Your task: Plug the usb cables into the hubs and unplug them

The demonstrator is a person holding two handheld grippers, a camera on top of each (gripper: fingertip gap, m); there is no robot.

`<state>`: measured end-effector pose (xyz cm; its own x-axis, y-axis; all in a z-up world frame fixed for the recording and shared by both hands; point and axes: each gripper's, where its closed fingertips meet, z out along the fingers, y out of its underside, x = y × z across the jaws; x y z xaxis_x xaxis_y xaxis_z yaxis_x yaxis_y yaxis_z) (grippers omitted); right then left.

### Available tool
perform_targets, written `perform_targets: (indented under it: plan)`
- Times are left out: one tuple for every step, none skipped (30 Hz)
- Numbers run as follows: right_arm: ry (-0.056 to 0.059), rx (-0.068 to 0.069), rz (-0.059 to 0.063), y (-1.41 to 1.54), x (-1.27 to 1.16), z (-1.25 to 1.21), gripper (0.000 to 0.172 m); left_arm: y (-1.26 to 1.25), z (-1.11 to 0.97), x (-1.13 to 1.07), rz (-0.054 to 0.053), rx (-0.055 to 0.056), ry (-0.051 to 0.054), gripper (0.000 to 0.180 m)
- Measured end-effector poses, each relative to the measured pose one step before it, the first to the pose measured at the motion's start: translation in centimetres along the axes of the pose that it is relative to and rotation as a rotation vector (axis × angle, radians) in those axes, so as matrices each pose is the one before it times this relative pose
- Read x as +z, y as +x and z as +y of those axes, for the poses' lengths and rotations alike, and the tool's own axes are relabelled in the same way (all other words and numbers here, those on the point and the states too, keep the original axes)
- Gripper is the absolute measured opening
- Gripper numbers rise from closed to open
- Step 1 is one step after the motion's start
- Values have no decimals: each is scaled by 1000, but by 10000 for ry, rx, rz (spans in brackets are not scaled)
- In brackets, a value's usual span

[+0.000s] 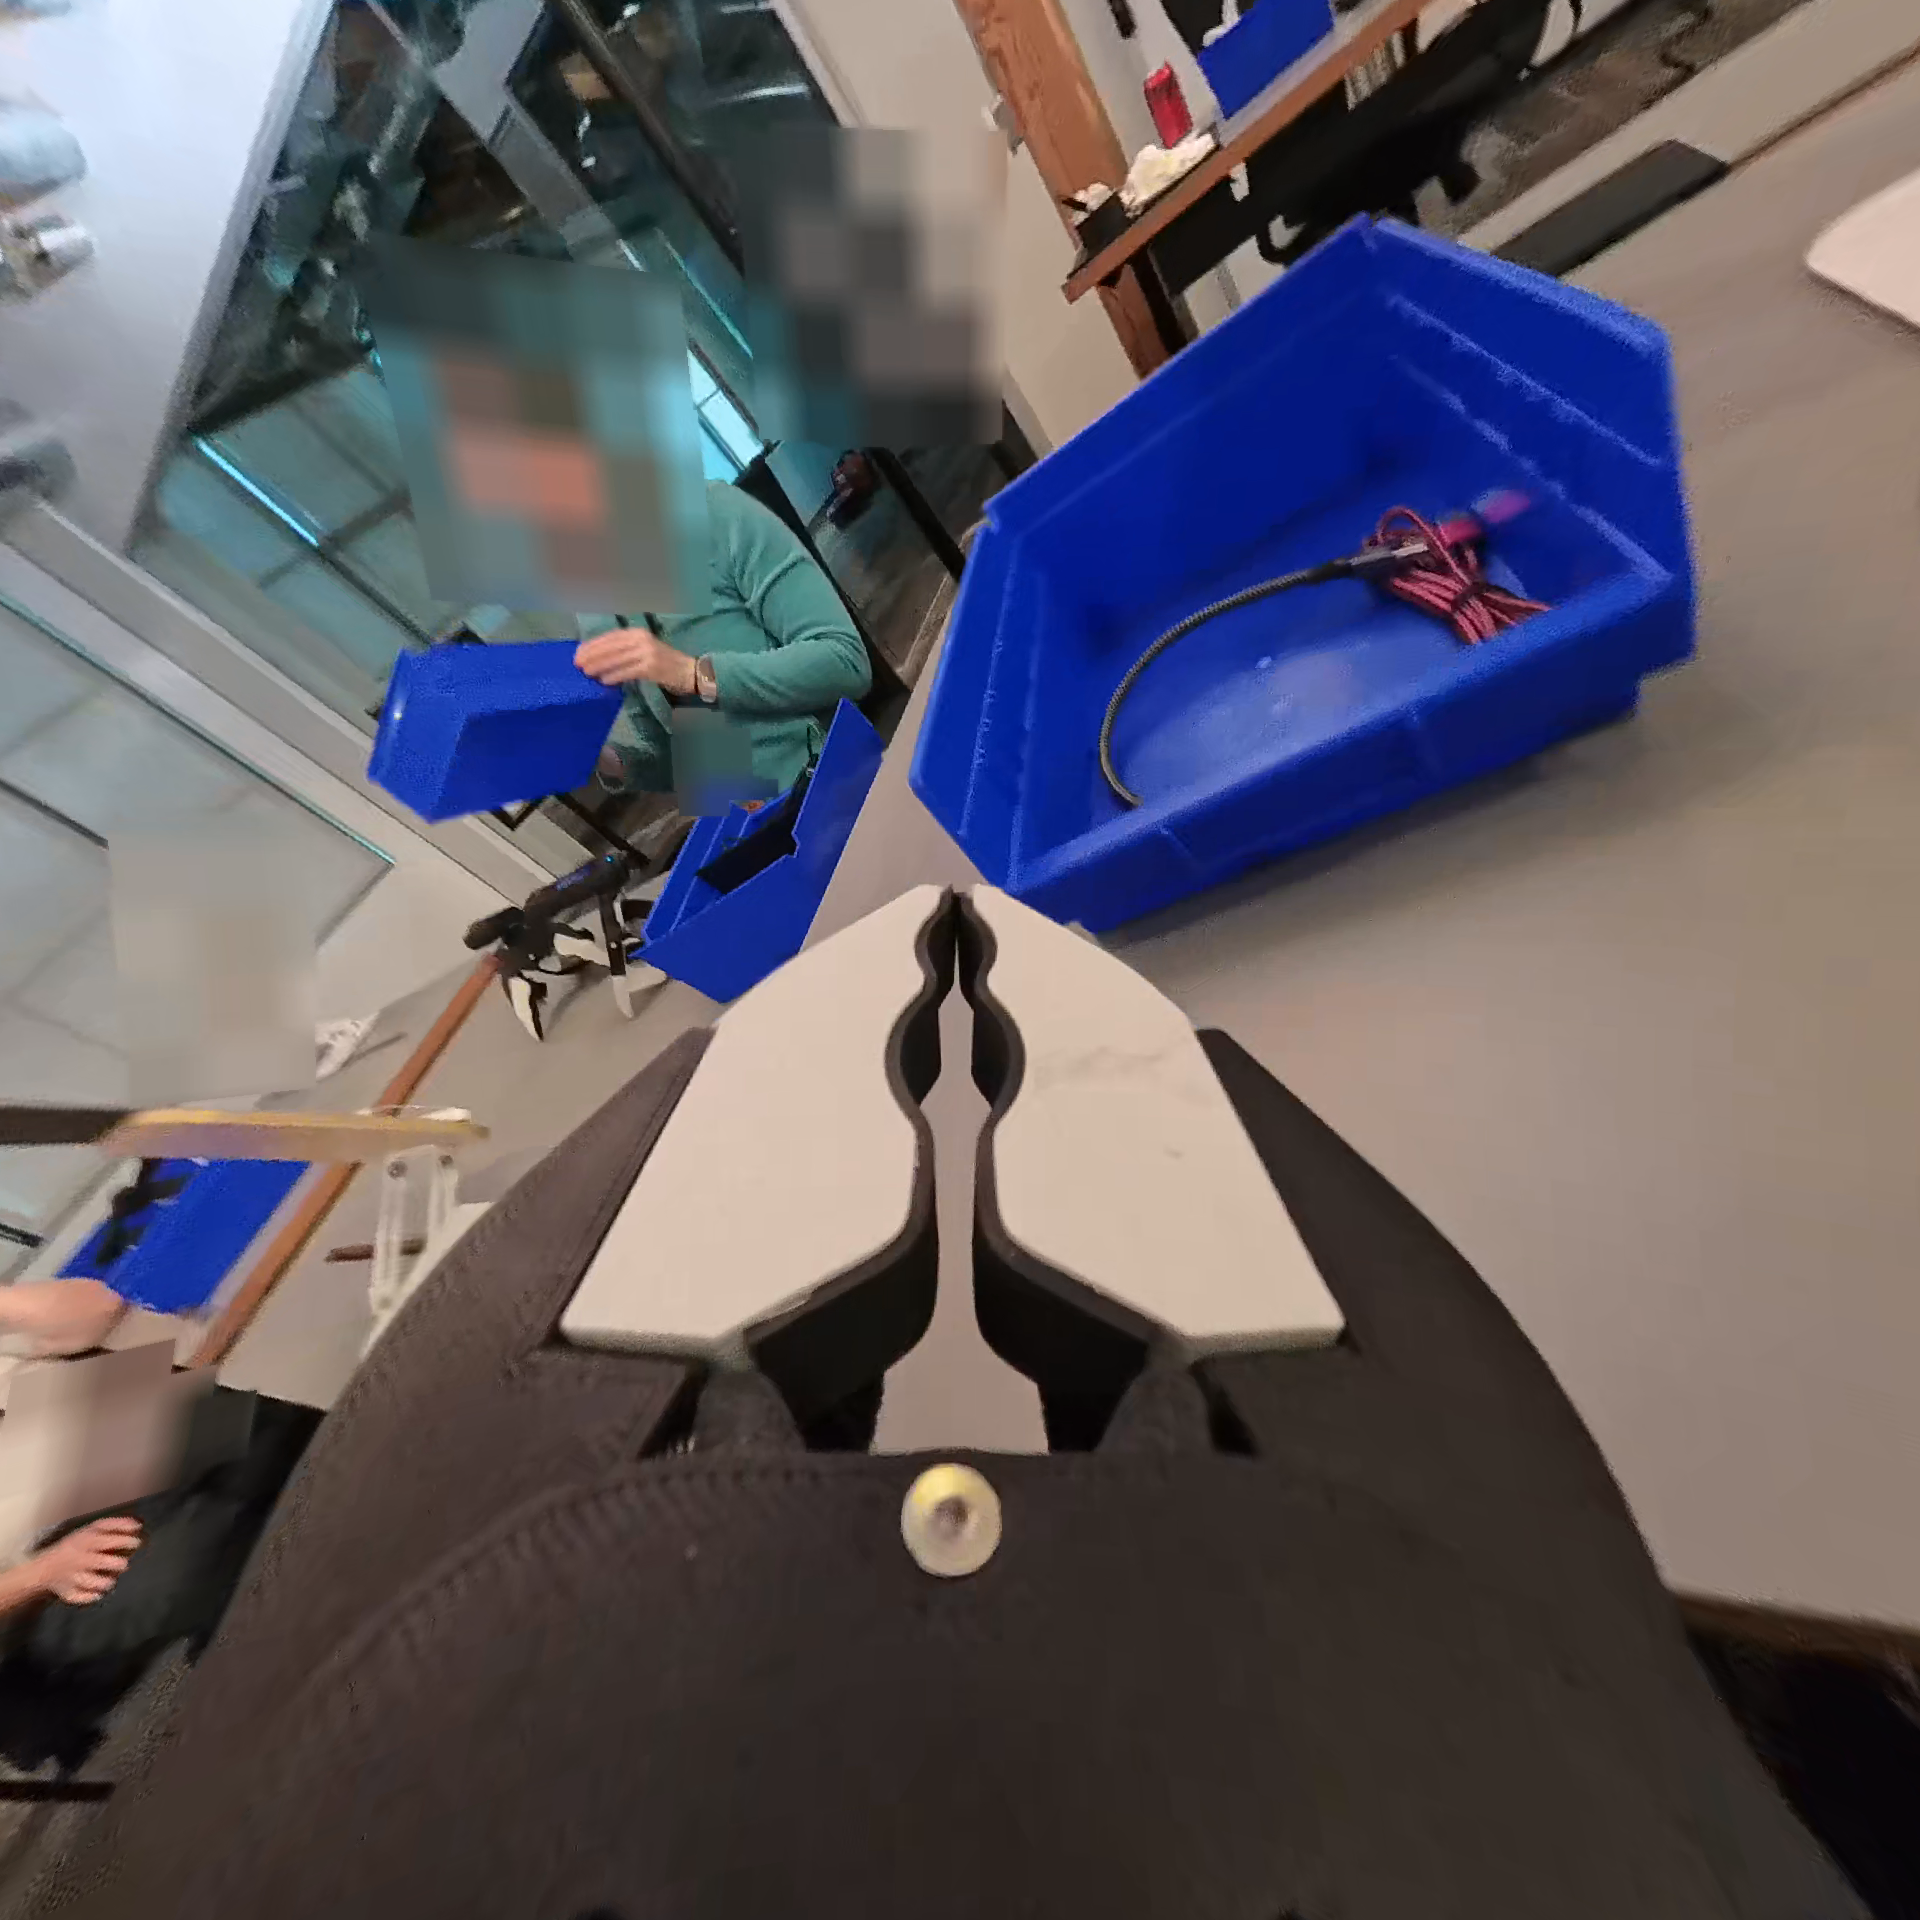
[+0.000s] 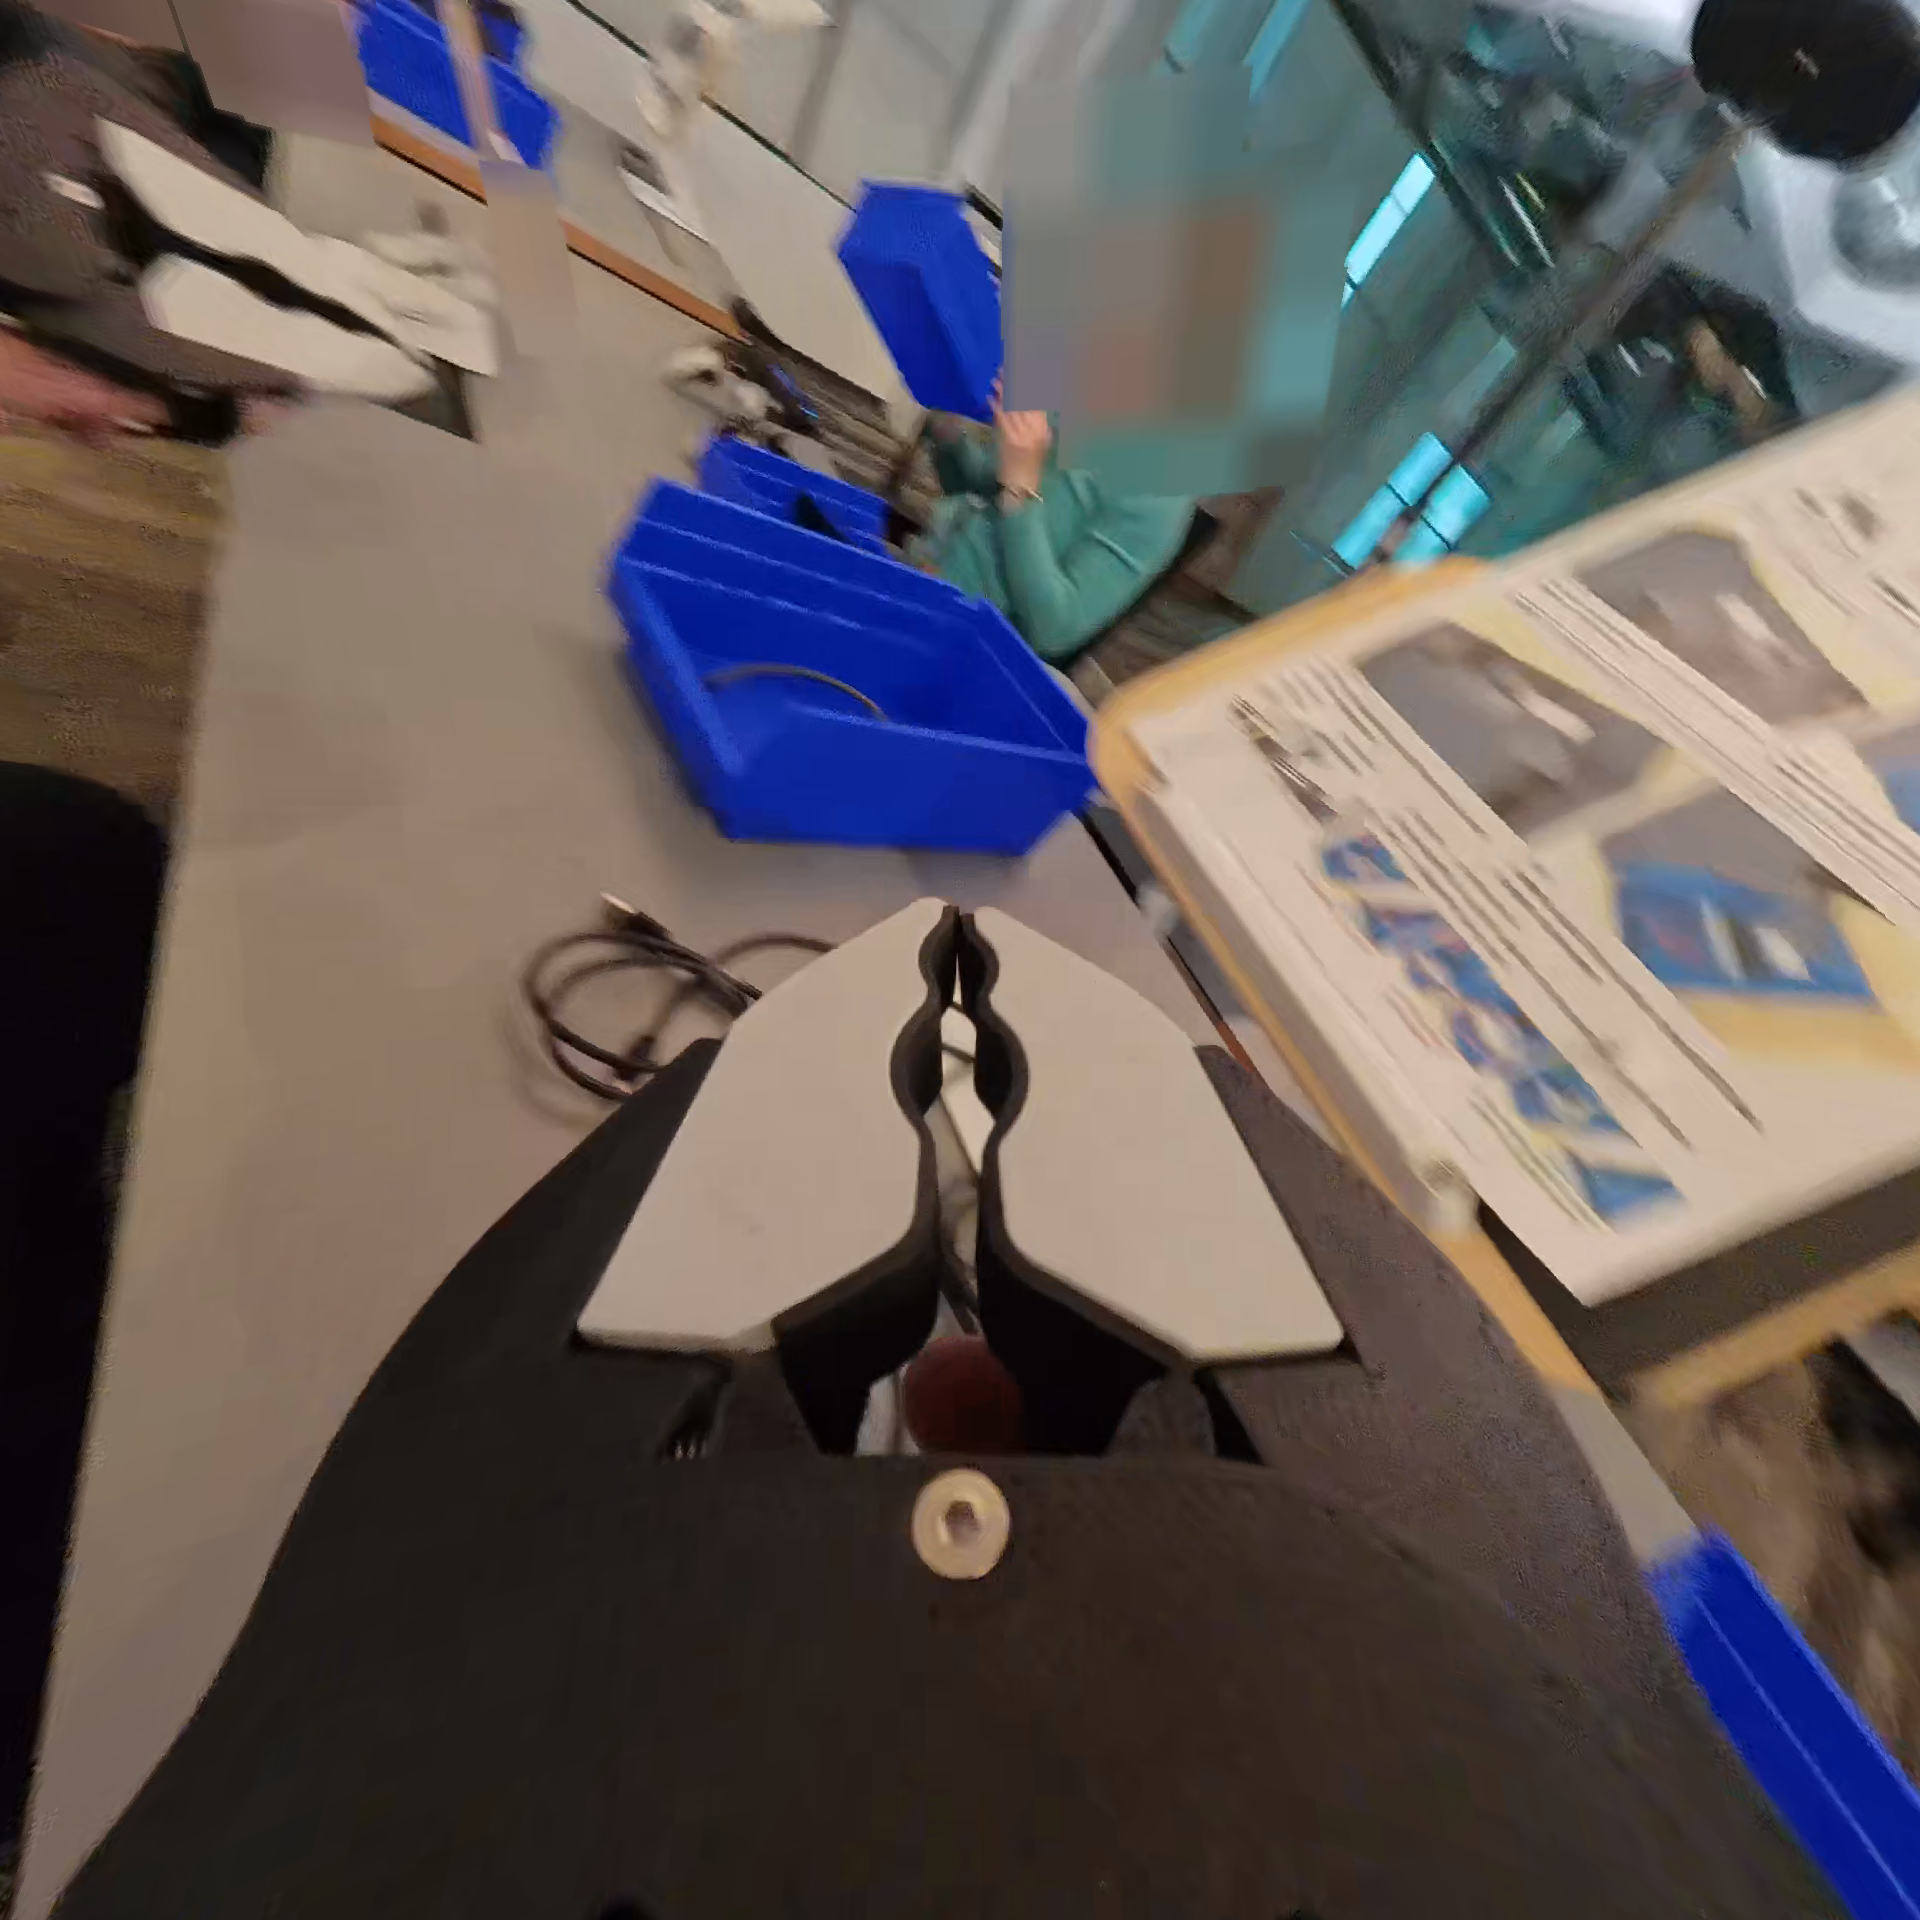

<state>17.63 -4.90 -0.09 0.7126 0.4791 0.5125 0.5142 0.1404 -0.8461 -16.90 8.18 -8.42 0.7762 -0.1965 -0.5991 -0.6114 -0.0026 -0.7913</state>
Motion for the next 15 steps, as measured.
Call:
perform_targets:
  plan:
    - [276, -209, -305, -1976, 935, -798, 0, 142, 178, -776, -98, 296, -20, 0]
    - [221, -115, -205, -1622, 878, -604, 0, -294, 285, -779, -221, 156, 15, 0]
    - [202, 13, -359, -1666, 849, -476, 0, -322, 445, -695, -83, -54, -30, 0]
    - [100, 135, -444, -1637, 857, -283, 0, -300, 717, -574, 22, -94, -186, 0]
    - [84, 94, -318, -1385, 835, -225, 0, -534, 809, -485, -76, -30, -242, 0]
    - [45, -49, -196, -1137, 788, -179, 0, -558, 628, -495, -50, -87, -68, 0]
    - [-42, -113, -206, -1061, 759, -102, 0, -557, 566, -503, 2, -206, -16, 0]
    - [8, -103, -227, -999, 691, -190, 0, -618, 560, -550, -41, -153, -21, 0]
    - [87, -67, -121, -753, 579, -260, 0, -559, 572, -566, -75, 113, -38, 0]
    - [48, -4, -53, -495, 500, -141, 0, -401, 589, -581, -26, 257, -21, 0]
    - [-2, 50, -32, -347, 509, 35, 0, -624, 505, -680, -133, 188, 103, 0]
    - [-19, 100, -66, -333, 529, 165, 2, -838, 616, -574, -160, 71, 17, 0]
    - [-64, 132, -29, -201, 488, 346, 3, -884, 748, -310, -105, -69, -87, 0]
    - [-89, 137, 42, 9, 386, 557, 3, -665, 561, -155, 41, -225, 23, 0]
    - [-33, 201, 29, 103, 252, 593, 3, -558, 547, -91, 53, -323, 17, 0]
